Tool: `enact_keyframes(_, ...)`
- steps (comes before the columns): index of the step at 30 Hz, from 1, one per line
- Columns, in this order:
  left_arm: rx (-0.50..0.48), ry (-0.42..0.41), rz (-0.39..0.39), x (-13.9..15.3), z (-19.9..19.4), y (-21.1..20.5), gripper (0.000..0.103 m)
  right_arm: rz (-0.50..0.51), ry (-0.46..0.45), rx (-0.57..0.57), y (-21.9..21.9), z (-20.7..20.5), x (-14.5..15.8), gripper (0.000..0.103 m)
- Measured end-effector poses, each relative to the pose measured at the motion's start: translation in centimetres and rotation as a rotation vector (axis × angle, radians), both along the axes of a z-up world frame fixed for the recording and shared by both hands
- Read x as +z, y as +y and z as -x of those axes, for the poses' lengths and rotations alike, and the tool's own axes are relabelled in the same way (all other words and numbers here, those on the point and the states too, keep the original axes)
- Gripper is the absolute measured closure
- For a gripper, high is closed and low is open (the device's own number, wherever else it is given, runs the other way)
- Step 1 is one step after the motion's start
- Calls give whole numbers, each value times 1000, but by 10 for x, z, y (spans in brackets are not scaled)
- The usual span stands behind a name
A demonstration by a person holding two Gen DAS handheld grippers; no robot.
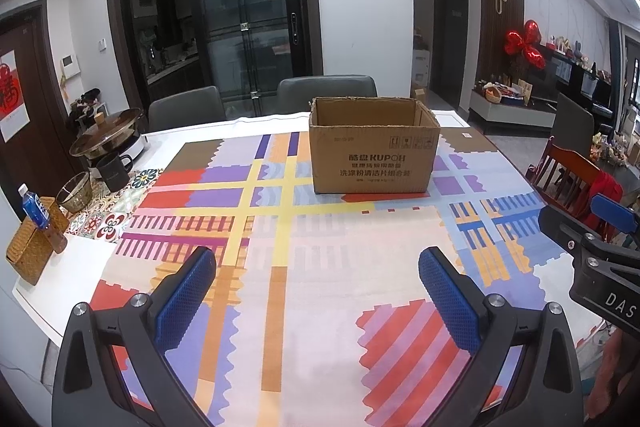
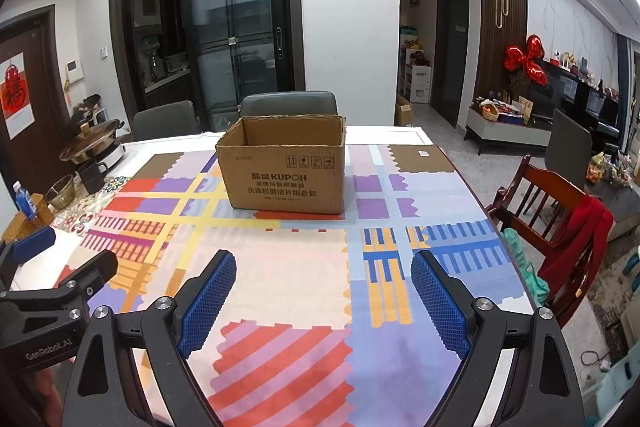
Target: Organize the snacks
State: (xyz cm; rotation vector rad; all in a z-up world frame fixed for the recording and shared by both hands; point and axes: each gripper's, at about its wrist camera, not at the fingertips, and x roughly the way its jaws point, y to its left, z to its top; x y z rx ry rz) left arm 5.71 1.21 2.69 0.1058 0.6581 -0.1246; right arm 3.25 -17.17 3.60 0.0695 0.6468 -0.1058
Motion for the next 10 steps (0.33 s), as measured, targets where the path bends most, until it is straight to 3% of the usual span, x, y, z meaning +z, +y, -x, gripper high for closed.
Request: enact_keyframes(10,-7,-7,-5,-2,3,-2,0,1,-1,1,1,1,-1,13)
